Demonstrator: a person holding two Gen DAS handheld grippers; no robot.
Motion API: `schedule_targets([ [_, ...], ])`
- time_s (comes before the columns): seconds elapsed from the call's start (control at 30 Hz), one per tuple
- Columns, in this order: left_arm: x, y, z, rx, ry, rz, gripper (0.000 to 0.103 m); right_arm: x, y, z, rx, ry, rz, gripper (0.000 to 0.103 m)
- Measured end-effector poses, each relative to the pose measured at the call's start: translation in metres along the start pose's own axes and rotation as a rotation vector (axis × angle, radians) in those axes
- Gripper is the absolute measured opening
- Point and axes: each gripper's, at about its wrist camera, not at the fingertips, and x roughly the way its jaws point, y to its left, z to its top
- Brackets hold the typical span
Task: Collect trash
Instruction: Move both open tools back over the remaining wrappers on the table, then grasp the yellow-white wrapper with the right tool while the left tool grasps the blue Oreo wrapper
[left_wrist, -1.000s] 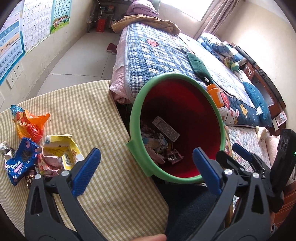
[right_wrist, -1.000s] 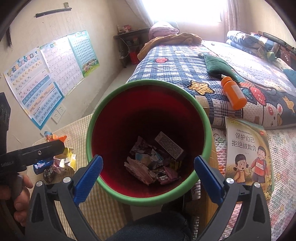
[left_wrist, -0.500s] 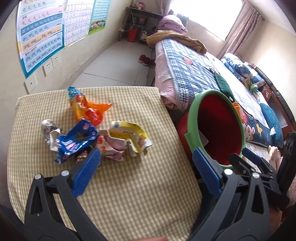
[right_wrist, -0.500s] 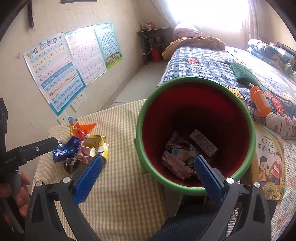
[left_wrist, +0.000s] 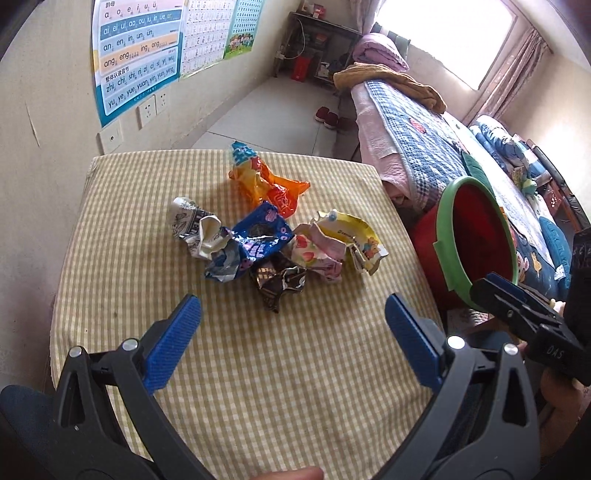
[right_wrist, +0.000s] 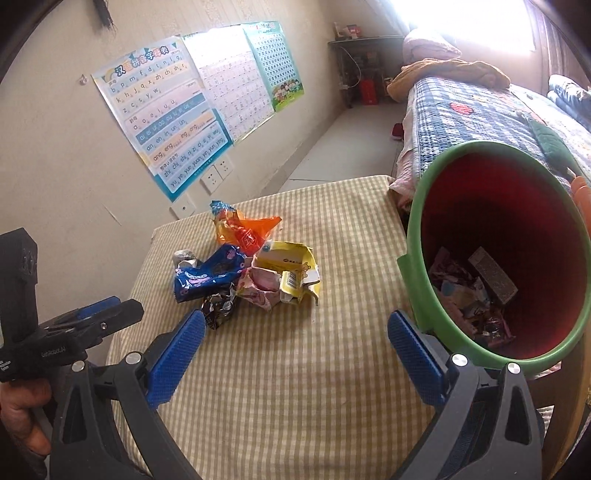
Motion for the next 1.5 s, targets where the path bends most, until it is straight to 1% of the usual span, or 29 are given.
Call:
schedule_targets([
  [0.07, -0.001, 0.008, -0.002, 0.001, 0.007, 0.023, 0.097, 0.007, 0.007, 0.001, -0.006, 0.023, 0.013, 0.096],
  [0.23, -0.003, 0.024, 0.002, -0.018, 0.001, 0.035, 0.097, 0.021, 0.025, 0.003, -0.052, 0.062, 0.018, 0.096],
  [0.3, 0.001, 0.032, 0.005, -0.042, 0.008, 0.052, 0.097, 0.027, 0.029, 0.003, -0.064, 0.066, 0.015, 0.096],
  [0.33, 0.003, 0.036, 0.007, -0.056, 0.010, 0.042, 0.097, 0.030, 0.030, 0.004, -0.066, 0.069, 0.016, 0.096],
  [0.4, 0.008, 0.039, 0.011, -0.063, 0.010, 0.034, 0.097, 0.036, 0.029, 0.006, -0.055, 0.074, 0.021, 0.096],
  [0.5, 0.017, 0.041, 0.016, -0.064, 0.010, 0.033, 0.097, 0.045, 0.026, 0.009, -0.035, 0.083, 0.002, 0.096],
  [0.8, 0.056, 0.042, 0.026, -0.062, 0.060, 0.027, 0.097, 0.080, 0.013, 0.022, 0.003, 0.106, -0.015, 0.096],
  [0.87, 0.063, 0.043, 0.027, -0.066, 0.070, 0.020, 0.093, 0.090, 0.011, 0.025, 0.009, 0.120, -0.018, 0.096],
  [0.93, 0.070, 0.043, 0.028, -0.067, 0.081, 0.013, 0.087, 0.099, 0.009, 0.026, 0.007, 0.129, -0.021, 0.096],
  [0.97, 0.073, 0.043, 0.028, -0.068, 0.085, 0.008, 0.085, 0.102, 0.009, 0.027, 0.009, 0.131, -0.021, 0.096],
  [1.2, 0.091, 0.041, 0.031, -0.048, 0.113, 0.007, 0.070, 0.125, -0.005, 0.031, 0.057, 0.151, -0.028, 0.087],
  [1.23, 0.093, 0.041, 0.031, -0.051, 0.116, 0.003, 0.066, 0.128, -0.007, 0.031, 0.062, 0.157, -0.026, 0.082],
  [1.37, 0.099, 0.041, 0.031, -0.059, 0.130, -0.010, 0.053, 0.140, -0.013, 0.030, 0.086, 0.188, -0.009, 0.070],
  [1.4, 0.101, 0.041, 0.031, -0.061, 0.134, -0.013, 0.048, 0.143, -0.014, 0.029, 0.089, 0.196, -0.008, 0.065],
  [1.43, 0.102, 0.041, 0.031, -0.062, 0.138, -0.015, 0.042, 0.146, -0.016, 0.028, 0.095, 0.203, -0.003, 0.062],
  [1.47, 0.103, 0.041, 0.030, -0.063, 0.143, -0.017, 0.039, 0.147, -0.017, 0.027, 0.100, 0.209, 0.001, 0.056],
  [1.5, 0.104, 0.041, 0.029, -0.065, 0.148, -0.020, 0.034, 0.149, -0.019, 0.026, 0.106, 0.216, 0.007, 0.049],
])
